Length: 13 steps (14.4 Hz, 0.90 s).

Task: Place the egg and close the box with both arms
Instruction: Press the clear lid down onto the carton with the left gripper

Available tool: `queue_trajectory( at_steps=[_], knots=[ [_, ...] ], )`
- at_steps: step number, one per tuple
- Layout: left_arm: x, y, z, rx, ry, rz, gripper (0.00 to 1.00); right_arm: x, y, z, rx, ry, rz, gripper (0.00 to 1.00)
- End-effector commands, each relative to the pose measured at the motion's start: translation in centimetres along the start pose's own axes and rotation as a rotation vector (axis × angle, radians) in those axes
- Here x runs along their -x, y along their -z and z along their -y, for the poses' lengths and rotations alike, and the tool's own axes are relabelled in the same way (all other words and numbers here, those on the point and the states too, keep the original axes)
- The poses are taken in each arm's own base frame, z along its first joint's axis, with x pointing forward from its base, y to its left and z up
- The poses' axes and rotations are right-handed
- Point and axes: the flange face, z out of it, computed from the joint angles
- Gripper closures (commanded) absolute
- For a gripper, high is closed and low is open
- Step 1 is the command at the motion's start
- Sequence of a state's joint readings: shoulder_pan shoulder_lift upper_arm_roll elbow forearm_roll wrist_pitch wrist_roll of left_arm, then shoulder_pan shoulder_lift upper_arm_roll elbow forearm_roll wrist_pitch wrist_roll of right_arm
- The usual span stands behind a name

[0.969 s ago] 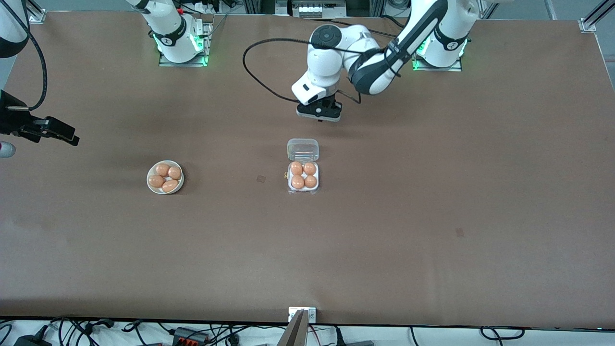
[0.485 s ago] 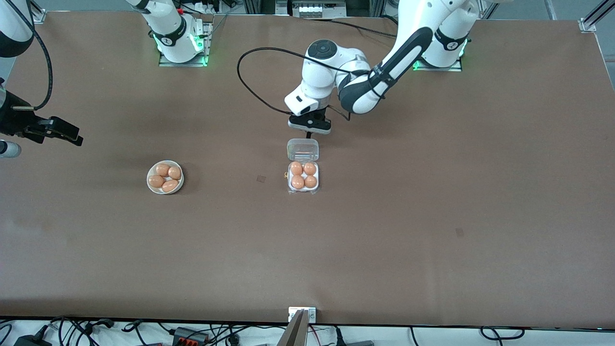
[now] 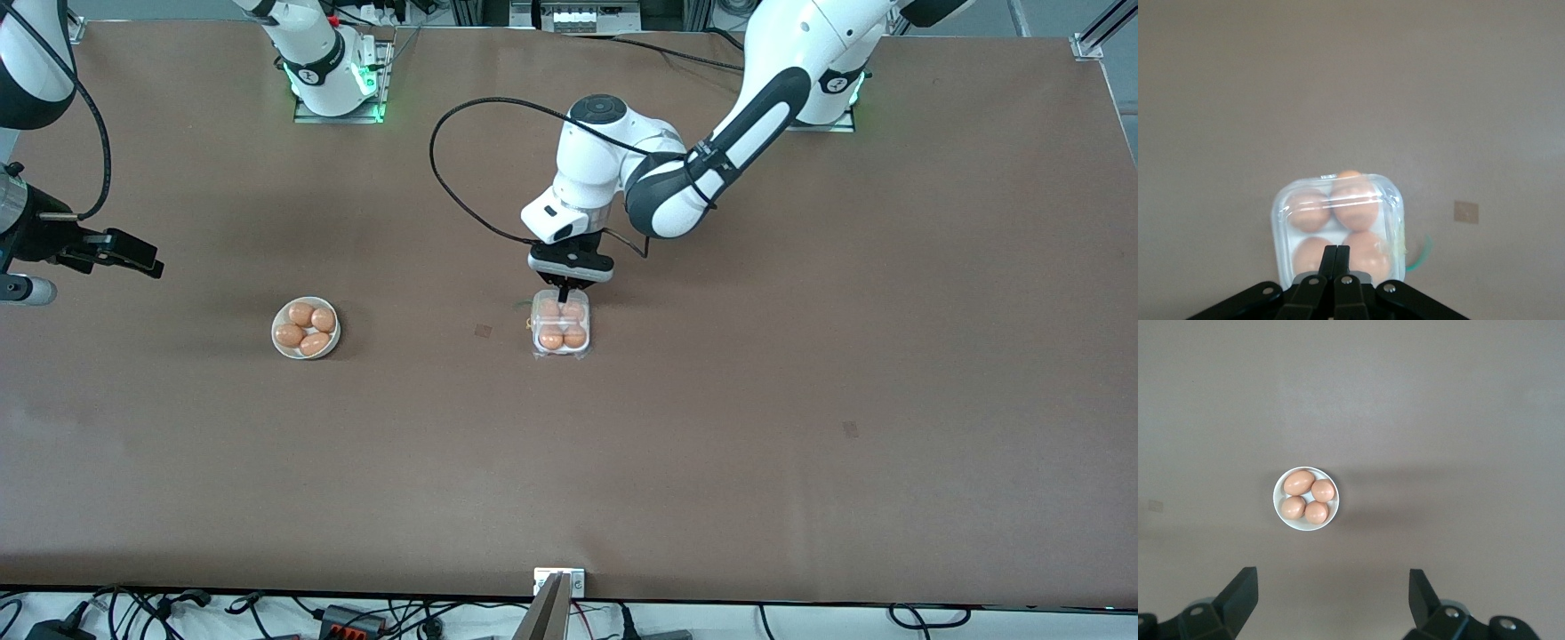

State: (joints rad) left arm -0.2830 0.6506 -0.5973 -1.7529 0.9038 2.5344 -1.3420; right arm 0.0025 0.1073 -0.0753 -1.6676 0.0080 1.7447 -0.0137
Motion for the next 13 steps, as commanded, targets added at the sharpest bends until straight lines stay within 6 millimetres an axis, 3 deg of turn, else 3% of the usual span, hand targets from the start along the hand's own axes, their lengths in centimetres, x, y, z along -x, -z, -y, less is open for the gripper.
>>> queue_trajectory(
  at_steps=[1,5,13],
  knots=[
    [0.2,-0.3,-0.3,-0.001,-0.016,-0.011,0.99,0.0,0.5,-0.1,0.0,0.01,-0.01,0.0],
    [-0.2,-0.1,-0.2,0.001,-0.014,-0.017,0.99,-0.1,0.2,0.0,0.002,0.013,-0.006,0.0],
    [-2.2,0.9,1.8,-0.023,0.02,-0.035,0.99,-0.1,0.2,0.0,0.001,0.012,-0.004,0.0]
  ],
)
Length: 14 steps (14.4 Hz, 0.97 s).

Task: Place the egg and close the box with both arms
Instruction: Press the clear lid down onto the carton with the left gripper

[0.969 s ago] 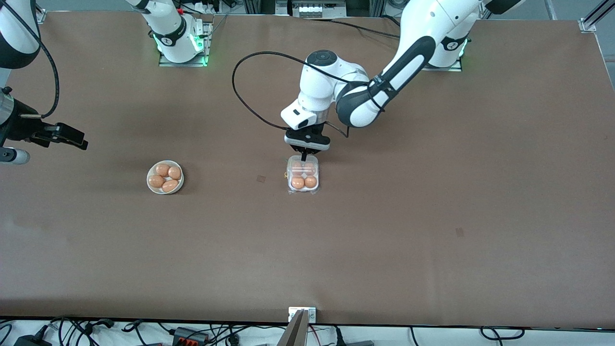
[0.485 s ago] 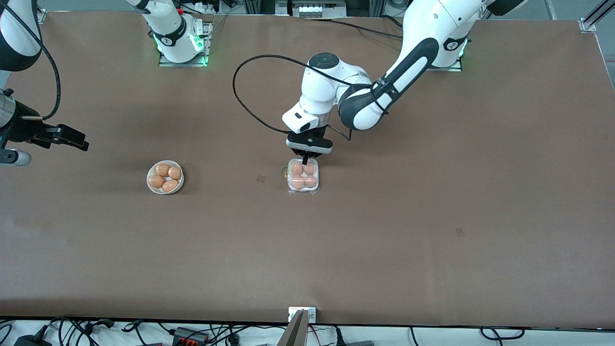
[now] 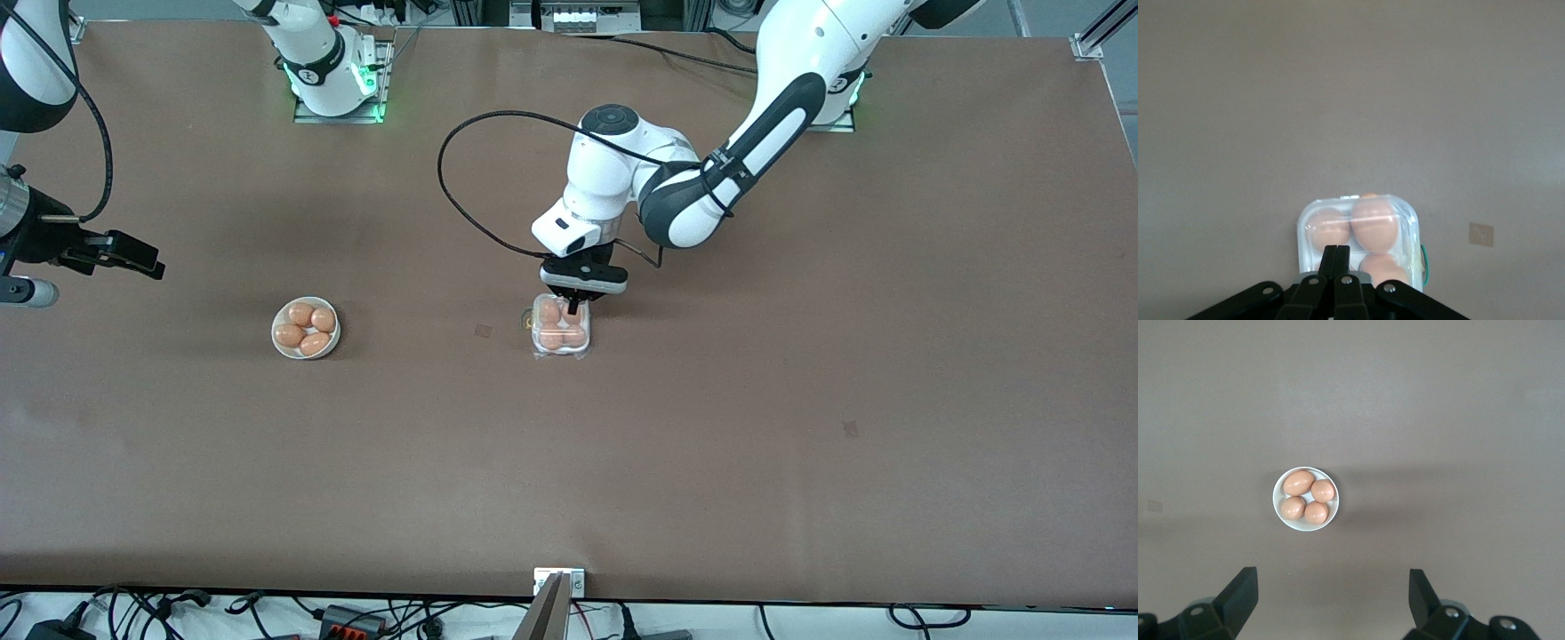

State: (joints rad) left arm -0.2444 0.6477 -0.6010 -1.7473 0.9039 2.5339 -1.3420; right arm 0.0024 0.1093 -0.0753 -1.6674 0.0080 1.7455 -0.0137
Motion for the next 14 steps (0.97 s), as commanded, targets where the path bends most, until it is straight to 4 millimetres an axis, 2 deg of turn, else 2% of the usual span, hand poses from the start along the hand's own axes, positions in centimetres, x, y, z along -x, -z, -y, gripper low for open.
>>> queue_trajectory(
  at_steps=[1,4,10,13,14],
  knots=[
    [-0.3,0.9,0.1,-0.017,-0.016,-0.024,0.99,0.0,0.3,0.0,0.0,0.012,-0.002,0.0],
    [-0.1,0.9,0.2,-0.057,-0.064,-0.009,0.99,0.2,0.6,-0.2,0.002,0.01,-0.007,0.0],
    [-1.8,3.7,2.2,-0.169,-0.325,0.092,0.99,0.6,1.4,-0.1,0.008,0.015,-0.016,0.0],
    [-0.7,4.0,1.2,-0.162,-0.358,0.142,0.99,0.7,1.1,0.0,0.008,0.016,-0.008,0.0],
    [-1.0,3.7,1.7,-0.164,-0.375,0.147,0.99,0.6,1.1,0.0,0.008,0.016,-0.011,0.0]
  ],
)
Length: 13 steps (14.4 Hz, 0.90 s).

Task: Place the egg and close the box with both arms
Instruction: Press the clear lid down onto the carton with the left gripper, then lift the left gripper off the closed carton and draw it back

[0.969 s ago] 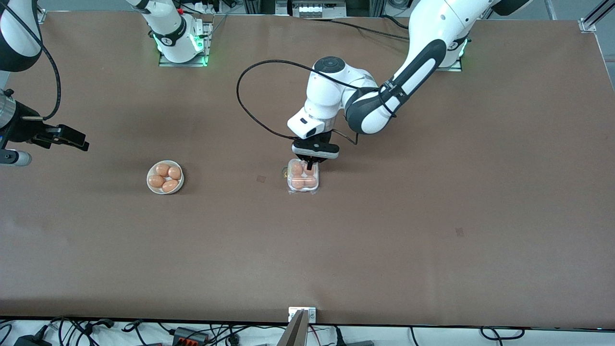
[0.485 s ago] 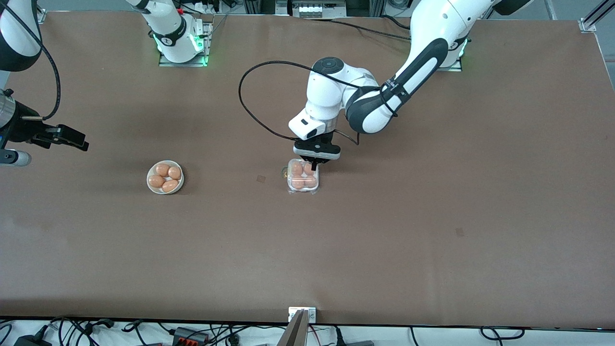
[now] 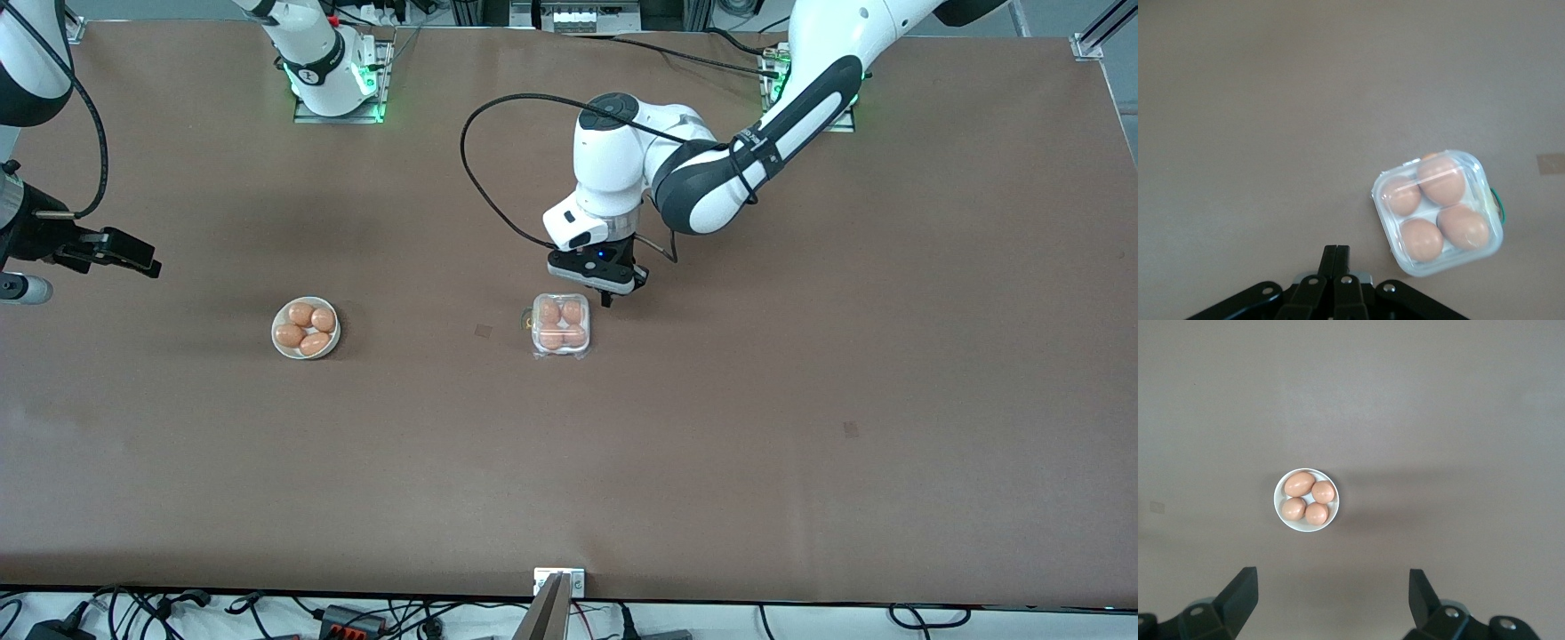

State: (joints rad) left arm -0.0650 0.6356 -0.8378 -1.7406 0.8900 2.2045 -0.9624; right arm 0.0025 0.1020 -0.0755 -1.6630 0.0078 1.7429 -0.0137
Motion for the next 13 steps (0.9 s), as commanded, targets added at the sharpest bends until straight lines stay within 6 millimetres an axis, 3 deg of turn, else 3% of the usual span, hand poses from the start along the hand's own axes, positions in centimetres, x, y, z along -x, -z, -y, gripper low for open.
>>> queue_trajectory(
  at_steps=[1,4,6,7,8,11,12,13],
  knots=[
    [-0.1,0.2,0.5,-0.004,-0.109,0.024,0.99,0.5,0.5,0.0,0.008,0.015,-0.002,0.0],
    [-0.8,0.1,3.8,-0.109,-0.214,0.107,0.97,0.6,0.9,0.0,0.008,0.016,-0.007,0.0],
    [-1.6,1.3,5.2,-0.185,-0.317,0.184,0.97,0.7,0.9,0.0,0.008,0.016,-0.008,0.0],
    [-2.2,2.5,6.1,-0.208,-0.378,0.237,0.92,0.7,0.9,0.0,0.009,0.017,-0.008,0.0],
    [-2.7,3.2,7.4,-0.219,-0.421,0.303,0.81,0.7,0.9,0.0,0.009,0.018,-0.008,0.0],
    [-4.6,6.1,12.3,-0.163,-0.414,0.474,0.72,0.7,1.2,0.5,0.009,0.026,-0.01,0.0],
    [-5.3,6.8,14.2,-0.141,-0.373,0.503,0.64,0.9,1.4,1.1,0.008,0.036,-0.004,0.0],
    [-5.7,7.3,16.3,-0.093,-0.322,0.534,0.48,1.1,1.6,1.4,0.009,0.041,0.003,0.0]
  ],
)
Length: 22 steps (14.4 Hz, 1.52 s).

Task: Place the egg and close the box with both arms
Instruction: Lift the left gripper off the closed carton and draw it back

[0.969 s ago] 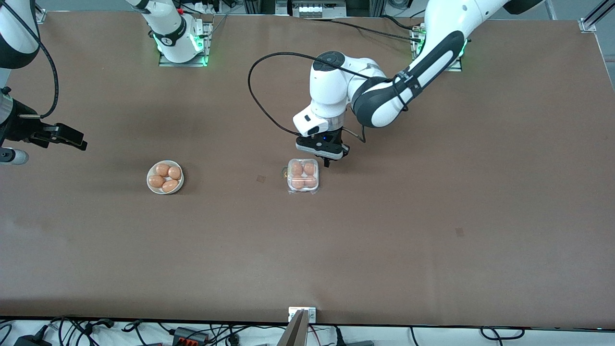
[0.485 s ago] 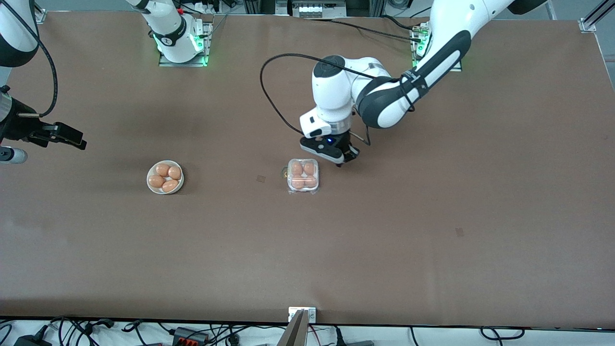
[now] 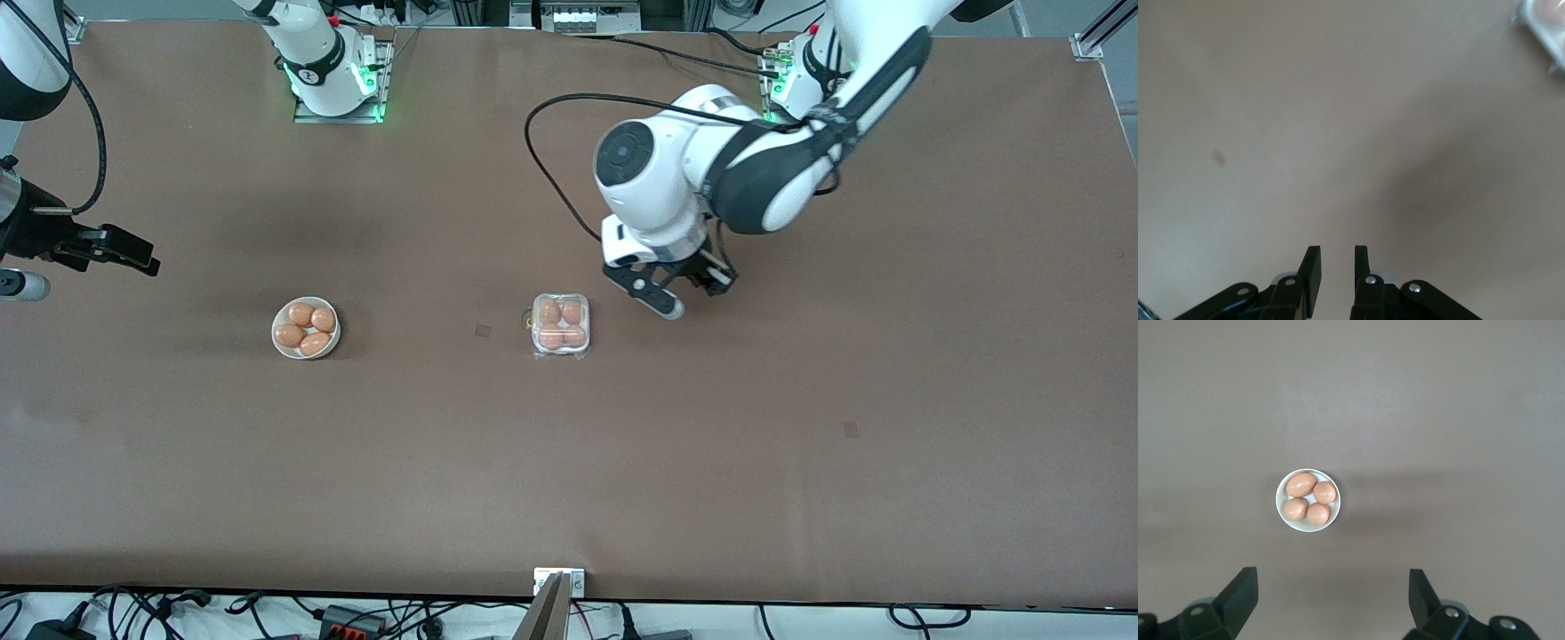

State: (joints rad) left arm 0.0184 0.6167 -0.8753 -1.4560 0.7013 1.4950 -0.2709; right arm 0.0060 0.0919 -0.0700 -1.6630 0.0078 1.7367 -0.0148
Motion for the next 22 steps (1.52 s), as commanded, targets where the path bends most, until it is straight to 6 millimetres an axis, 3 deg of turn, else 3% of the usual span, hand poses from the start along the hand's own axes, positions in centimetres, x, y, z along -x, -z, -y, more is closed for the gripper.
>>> queue_trajectory(
  at_steps=[1,2,3,5,8,13,14,16,19,20,21,22],
  knots=[
    [1.4,0.7,6.2,0.176,0.055,0.061,0.22,1.1,1.6,0.9,0.01,0.028,-0.001,0.0],
    [2.4,1.5,8.3,0.236,0.098,0.058,0.0,1.2,1.8,0.7,0.01,0.022,0.002,0.0],
    [3.4,2.3,9.9,0.254,0.131,0.048,0.0,1.5,2.1,0.5,0.009,0.023,0.002,0.0],
    [5.8,3.0,15.0,0.29,0.197,0.03,0.0,1.8,2.7,0.4,0.013,0.024,-0.006,0.0],
    [10.2,3.5,21.5,0.398,0.295,0.021,0.0,1.8,2.2,0.5,0.062,0.04,0.004,0.0],
    [17.0,2.7,28.8,0.601,0.459,0.004,0.0,2.1,2.3,0.3,0.051,0.02,0.013,0.0],
    [18.6,3.4,28.8,0.581,0.494,0.0,0.0,2.0,2.5,0.4,0.049,0.017,0.01,0.0],
    [22.7,0.6,30.6,0.605,0.572,0.035,0.0,2.0,2.5,0.2,0.051,0.016,0.008,0.0],
    [22.7,3.0,31.2,0.544,0.617,-0.117,0.0,2.0,2.4,0.4,0.053,0.028,0.013,0.0],
    [24.3,4.3,31.4,0.513,0.637,-0.161,0.0,2.0,2.4,0.3,0.053,0.03,0.012,0.0],
    [25.3,4.3,31.3,0.476,0.658,-0.19,0.0,1.9,2.3,0.3,0.053,0.031,0.013,0.0],
    [25.2,4.2,30.7,0.438,0.649,-0.205,0.0,1.9,2.2,0.3,0.053,0.031,0.015,0.0]
  ],
)
